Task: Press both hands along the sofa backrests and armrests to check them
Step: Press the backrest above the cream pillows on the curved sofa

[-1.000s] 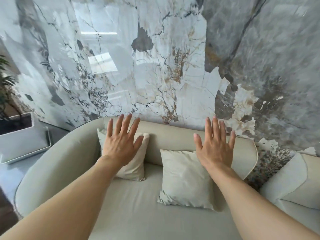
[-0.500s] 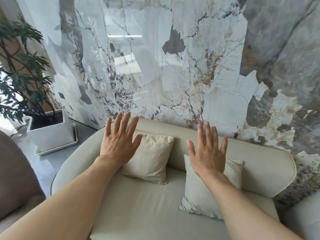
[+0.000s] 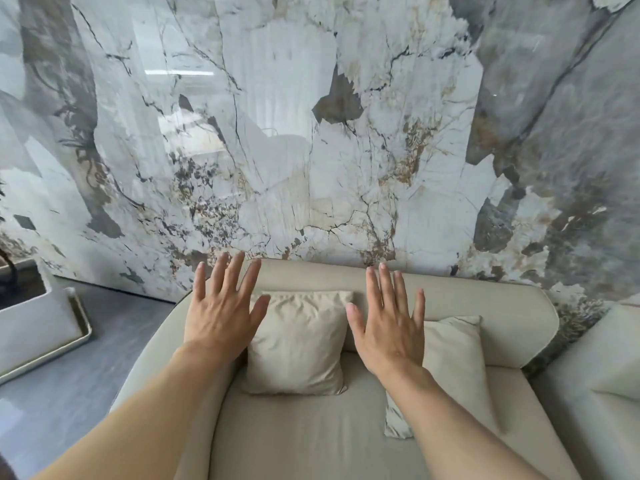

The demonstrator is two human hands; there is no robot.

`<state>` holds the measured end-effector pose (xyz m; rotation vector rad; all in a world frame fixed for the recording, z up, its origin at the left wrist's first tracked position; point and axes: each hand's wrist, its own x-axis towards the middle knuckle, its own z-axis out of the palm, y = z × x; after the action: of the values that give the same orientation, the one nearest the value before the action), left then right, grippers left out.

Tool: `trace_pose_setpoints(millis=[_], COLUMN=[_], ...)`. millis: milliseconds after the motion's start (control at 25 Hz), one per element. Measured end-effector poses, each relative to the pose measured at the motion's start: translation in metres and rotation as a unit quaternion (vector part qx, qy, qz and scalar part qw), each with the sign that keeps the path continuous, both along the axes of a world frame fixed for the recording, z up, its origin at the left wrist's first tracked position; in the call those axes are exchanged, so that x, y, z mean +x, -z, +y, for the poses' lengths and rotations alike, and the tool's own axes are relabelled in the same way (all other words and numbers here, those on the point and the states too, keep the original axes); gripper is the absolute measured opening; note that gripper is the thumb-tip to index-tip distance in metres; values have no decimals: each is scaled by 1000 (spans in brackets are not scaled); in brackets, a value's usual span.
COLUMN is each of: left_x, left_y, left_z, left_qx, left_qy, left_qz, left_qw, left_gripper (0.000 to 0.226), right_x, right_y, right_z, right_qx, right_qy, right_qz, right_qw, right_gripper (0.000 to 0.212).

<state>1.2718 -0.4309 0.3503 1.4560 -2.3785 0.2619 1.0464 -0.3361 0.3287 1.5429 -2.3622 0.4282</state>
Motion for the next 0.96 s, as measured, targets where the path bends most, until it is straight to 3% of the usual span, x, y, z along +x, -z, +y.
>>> trace_pose_setpoints(millis=[360, 640, 960], left_x=[-7, -7, -20], left_y=[13, 39, 137], left_z=[-60, -127, -262], left_qx=[3, 15, 50], left_qy=[-30, -38, 42], left_qz=[-32, -58, -93], left_qw=[999, 997, 993], left_gripper=[68, 67, 66], right_x=[-4, -3, -1], right_y=[17, 38, 130], right_z=[-78, -140, -248], right_qx=[-36, 21, 76], right_qy=[-13, -36, 12], right_qz=[-43, -53, -50], right_qw=[998, 998, 996], right_gripper=[73, 70, 72])
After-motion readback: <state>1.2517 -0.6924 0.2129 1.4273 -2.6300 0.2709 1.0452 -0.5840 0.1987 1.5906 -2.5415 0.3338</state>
